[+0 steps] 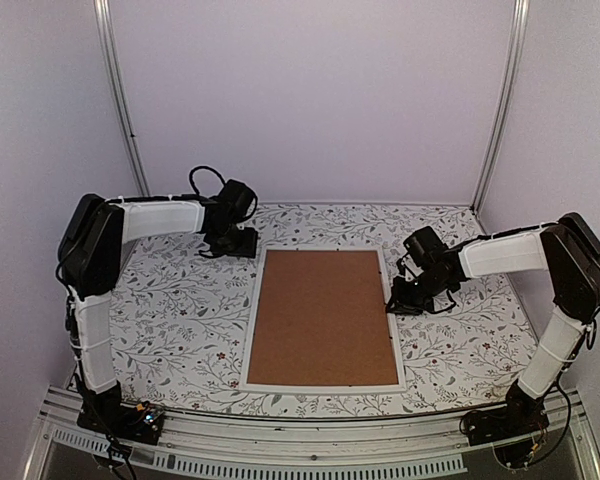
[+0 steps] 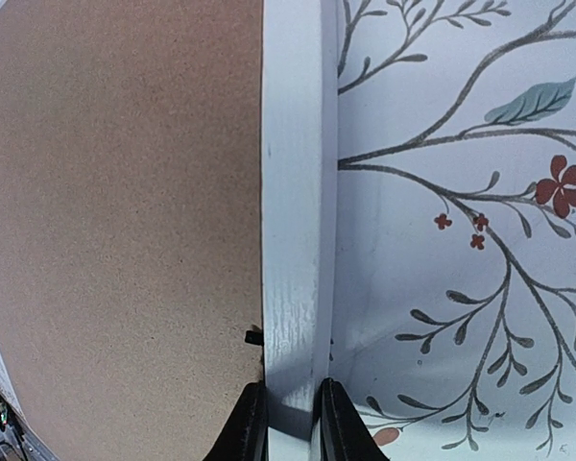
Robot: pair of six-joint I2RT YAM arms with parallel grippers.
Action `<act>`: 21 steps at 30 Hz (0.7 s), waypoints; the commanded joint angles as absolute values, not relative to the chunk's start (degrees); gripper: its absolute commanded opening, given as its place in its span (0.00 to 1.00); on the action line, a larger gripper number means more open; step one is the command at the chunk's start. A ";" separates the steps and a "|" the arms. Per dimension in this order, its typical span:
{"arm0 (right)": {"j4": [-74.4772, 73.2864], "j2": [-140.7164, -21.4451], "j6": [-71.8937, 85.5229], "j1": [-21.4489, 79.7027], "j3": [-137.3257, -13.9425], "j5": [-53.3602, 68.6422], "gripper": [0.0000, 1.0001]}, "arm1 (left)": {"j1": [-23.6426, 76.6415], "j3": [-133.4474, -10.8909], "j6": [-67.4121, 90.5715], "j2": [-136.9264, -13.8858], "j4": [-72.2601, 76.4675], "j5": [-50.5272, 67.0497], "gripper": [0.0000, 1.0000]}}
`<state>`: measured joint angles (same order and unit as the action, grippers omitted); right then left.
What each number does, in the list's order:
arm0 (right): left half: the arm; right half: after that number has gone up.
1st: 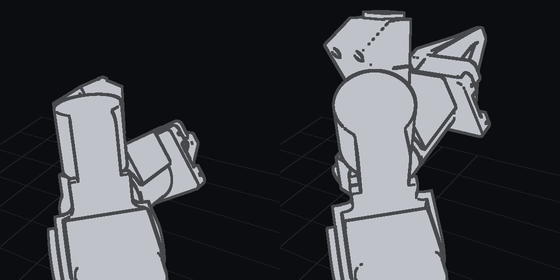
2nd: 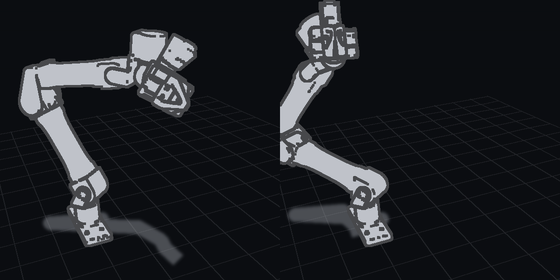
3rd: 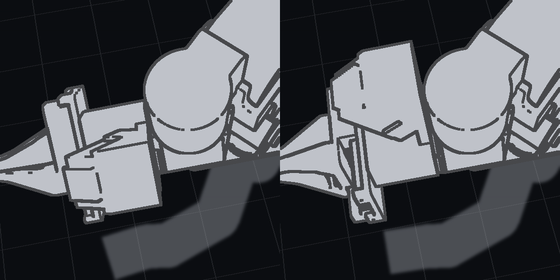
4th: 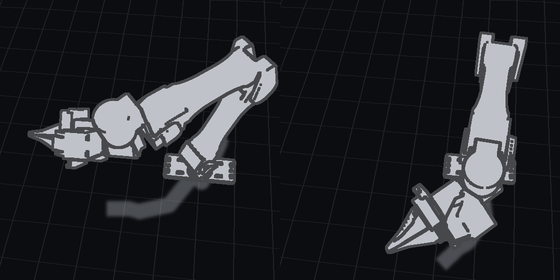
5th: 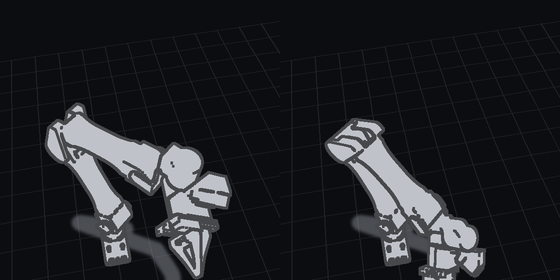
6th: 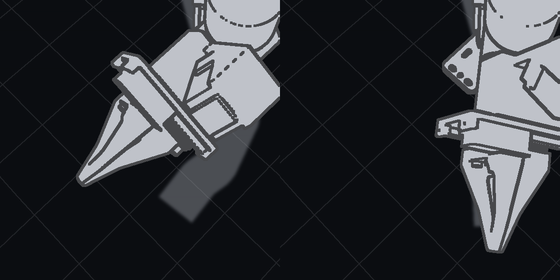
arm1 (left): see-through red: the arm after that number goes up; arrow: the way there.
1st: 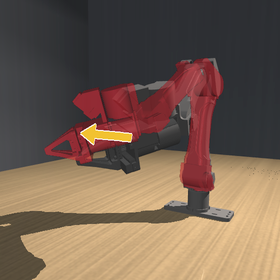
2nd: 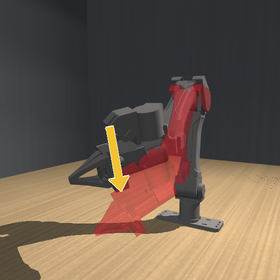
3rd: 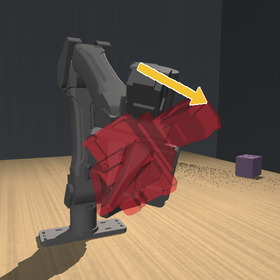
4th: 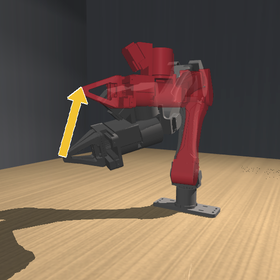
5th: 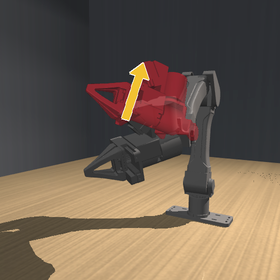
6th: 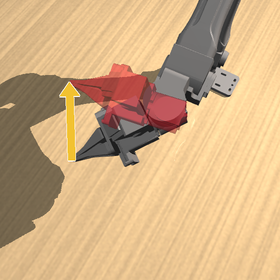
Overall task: Put the photo into the frame
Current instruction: Press the fastener onto the backboard.
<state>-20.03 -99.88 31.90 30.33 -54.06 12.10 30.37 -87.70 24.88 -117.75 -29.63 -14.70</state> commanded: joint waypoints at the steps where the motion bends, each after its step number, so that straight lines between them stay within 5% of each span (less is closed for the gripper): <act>1: -22.60 -103.25 30.76 31.73 -53.46 12.83 0.19 | 31.45 -88.52 24.87 -118.88 -29.74 -14.61 0.64; 21: -21.88 -102.57 31.14 31.73 -52.08 13.01 0.19 | 33.14 -91.18 25.24 -124.10 -31.64 -14.43 0.64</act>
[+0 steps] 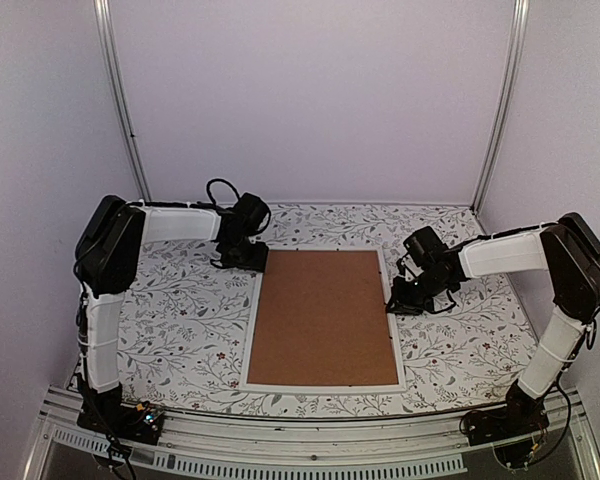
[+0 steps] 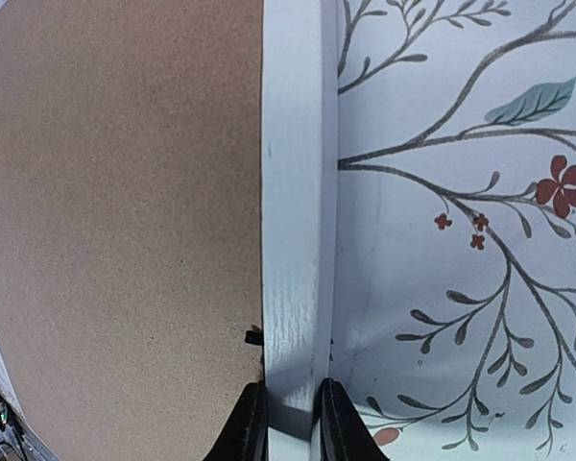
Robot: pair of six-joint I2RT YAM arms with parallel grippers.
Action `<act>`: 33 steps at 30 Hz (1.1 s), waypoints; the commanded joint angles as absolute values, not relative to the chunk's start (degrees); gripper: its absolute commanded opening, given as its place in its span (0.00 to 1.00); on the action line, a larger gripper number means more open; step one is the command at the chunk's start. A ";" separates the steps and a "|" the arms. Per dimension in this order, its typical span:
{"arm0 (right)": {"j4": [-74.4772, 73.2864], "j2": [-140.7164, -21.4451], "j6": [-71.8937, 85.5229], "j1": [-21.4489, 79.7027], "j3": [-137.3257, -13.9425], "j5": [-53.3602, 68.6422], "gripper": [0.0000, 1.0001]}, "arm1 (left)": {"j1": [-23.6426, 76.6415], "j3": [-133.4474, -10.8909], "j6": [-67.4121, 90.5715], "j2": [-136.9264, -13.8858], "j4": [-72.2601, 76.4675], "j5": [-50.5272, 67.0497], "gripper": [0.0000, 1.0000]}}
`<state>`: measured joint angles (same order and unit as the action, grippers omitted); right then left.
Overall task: Put the photo into the frame
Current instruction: Press the fastener onto the backboard.
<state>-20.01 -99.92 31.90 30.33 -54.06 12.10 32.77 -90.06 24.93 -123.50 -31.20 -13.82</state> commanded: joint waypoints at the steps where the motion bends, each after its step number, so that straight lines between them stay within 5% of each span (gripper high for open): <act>1: -21.93 -102.57 31.18 31.73 -52.05 13.00 0.19 | 33.16 -91.15 25.23 -124.10 -31.64 -14.49 0.64; 33: -21.54 -102.52 31.29 31.73 -52.03 13.17 0.19 | 36.64 -91.09 27.90 -127.50 -33.57 -13.78 0.64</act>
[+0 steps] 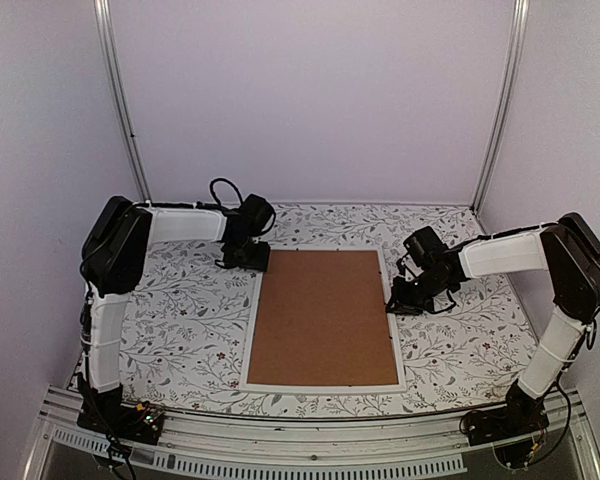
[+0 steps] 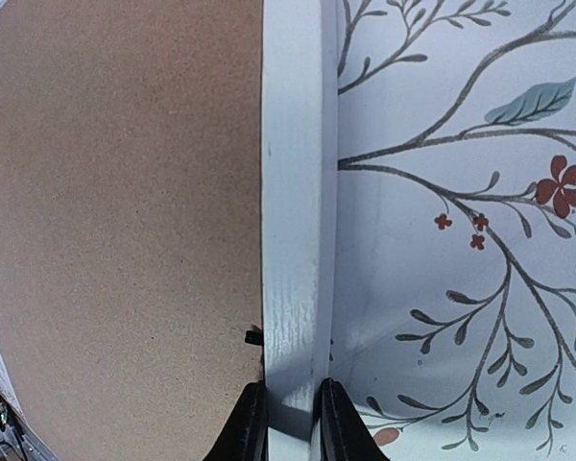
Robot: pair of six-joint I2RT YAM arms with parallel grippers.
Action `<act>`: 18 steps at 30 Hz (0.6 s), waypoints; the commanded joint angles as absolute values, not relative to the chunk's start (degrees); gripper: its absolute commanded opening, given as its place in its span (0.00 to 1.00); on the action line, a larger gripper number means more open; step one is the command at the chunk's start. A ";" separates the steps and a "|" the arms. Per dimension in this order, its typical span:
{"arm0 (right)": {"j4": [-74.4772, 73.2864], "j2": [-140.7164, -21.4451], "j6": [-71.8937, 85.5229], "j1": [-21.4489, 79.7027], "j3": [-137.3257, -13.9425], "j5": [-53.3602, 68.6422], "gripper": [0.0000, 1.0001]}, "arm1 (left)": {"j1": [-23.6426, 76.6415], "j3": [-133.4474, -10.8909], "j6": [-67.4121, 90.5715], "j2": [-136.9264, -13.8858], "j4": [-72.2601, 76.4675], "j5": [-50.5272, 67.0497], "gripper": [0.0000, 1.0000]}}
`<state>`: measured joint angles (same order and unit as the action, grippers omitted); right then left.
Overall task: Put the photo into the frame
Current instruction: Press the fastener onto the backboard.
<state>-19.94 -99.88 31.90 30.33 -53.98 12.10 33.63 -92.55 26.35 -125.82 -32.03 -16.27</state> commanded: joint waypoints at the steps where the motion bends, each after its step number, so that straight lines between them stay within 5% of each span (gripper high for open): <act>1: -21.53 -102.56 31.29 31.73 -52.10 13.22 0.19 | 37.03 -90.93 28.15 -127.71 -33.57 -13.65 0.64; 18: -21.01 -103.66 31.46 31.99 -52.29 13.86 0.19 | 41.21 -92.33 27.13 -130.65 -34.26 -18.03 0.64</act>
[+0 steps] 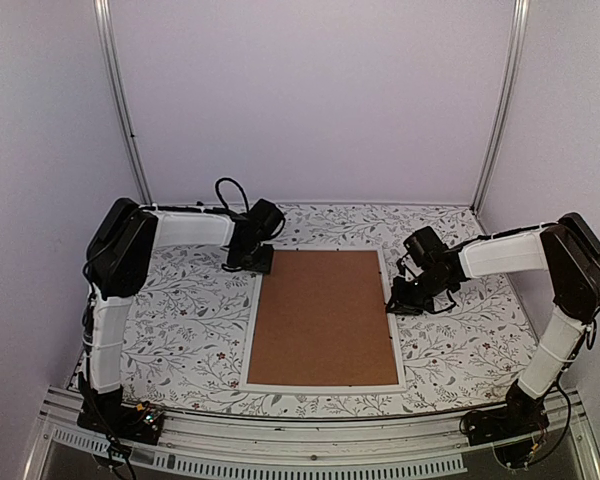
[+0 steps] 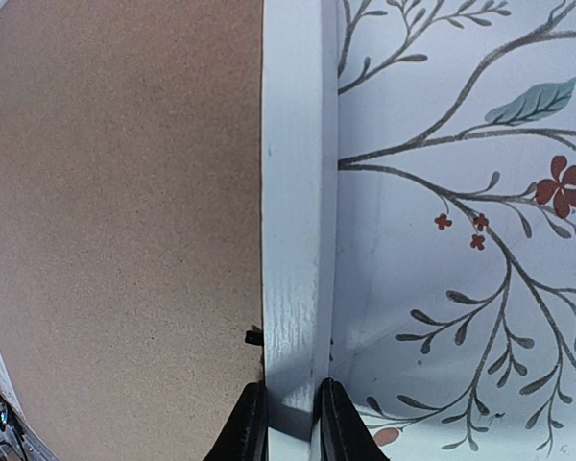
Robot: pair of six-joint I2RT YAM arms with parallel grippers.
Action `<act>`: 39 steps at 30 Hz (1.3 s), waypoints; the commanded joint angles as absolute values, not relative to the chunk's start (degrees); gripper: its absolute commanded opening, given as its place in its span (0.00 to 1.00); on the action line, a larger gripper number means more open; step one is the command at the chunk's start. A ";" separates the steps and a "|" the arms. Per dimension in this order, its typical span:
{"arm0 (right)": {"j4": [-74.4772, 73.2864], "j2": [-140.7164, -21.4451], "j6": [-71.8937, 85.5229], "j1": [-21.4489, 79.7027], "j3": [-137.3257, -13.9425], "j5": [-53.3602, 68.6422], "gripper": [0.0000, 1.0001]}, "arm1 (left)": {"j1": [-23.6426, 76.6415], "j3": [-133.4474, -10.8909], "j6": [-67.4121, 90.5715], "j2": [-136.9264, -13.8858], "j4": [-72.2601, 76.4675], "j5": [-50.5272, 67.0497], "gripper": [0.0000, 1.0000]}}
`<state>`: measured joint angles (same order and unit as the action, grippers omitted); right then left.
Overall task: Put the photo into the frame
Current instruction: Press the fastener onto the backboard.
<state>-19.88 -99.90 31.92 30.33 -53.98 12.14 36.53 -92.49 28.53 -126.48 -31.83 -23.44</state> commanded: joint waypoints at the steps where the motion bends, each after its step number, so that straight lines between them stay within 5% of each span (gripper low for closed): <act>1: -20.94 -103.70 31.40 31.99 -52.22 13.88 0.19 | 41.64 -92.63 26.99 -131.00 -34.55 -18.61 0.64; 39: -19.01 -104.00 31.83 32.25 -49.62 14.29 0.19 | 49.50 -97.38 24.50 -137.66 -37.79 -24.11 0.64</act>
